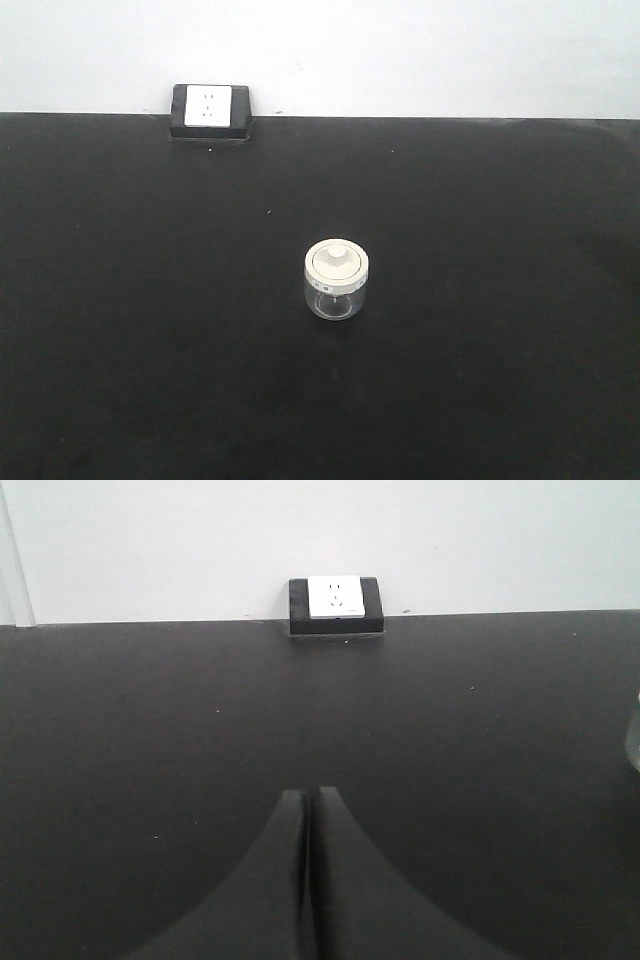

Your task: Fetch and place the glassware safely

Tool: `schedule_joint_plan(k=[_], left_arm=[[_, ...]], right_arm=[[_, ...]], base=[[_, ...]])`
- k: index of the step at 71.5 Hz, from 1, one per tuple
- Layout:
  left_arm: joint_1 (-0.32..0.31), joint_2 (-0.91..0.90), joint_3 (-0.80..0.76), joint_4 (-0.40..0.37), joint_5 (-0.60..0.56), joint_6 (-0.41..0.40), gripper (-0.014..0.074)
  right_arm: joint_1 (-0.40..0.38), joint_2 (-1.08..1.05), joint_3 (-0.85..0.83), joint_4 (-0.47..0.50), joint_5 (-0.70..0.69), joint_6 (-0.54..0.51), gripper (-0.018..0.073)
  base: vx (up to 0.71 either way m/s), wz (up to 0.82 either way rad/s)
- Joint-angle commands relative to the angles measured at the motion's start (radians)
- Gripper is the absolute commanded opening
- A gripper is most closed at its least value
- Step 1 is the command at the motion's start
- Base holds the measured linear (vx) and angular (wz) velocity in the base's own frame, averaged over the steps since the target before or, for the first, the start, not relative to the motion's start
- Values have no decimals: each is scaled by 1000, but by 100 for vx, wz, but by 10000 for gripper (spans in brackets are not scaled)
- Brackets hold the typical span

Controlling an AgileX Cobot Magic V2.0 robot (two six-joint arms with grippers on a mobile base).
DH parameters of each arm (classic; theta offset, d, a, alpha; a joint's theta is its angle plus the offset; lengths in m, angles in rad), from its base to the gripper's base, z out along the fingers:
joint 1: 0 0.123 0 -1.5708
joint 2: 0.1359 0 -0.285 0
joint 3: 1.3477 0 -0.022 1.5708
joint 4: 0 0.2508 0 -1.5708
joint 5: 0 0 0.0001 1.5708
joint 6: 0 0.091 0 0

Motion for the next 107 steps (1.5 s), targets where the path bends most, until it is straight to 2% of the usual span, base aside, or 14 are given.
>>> schedule_joint_plan(k=[1,53,58,78,92,107], left_arm=[[3,-12,27,-11,-72,-6,-7],[3,-12,27,-11,-72,-6,-7],[3,-12,27,-11,-72,-6,-7],[3,-12,27,-11,-72,-6,-7],[3,-12,27,-11,-72,-6,-7],[3,-12,27,-11,-72,-6,-7]], right_arm=[[-3,12,-27,-8,-71,-9,-3],[-5,12,-27,-9,-77,-10,-3],[-32,12,-27,-8,-59,-8,-3],[-225,12,-27,3,-42,0,-3],[-245,10,-21,1,-24,-4,-3],[-245,-60,110,29,-163,-6,-3]], base=[[0,0],[0,0],[0,0],[0,0],[0,0],[0,0]])
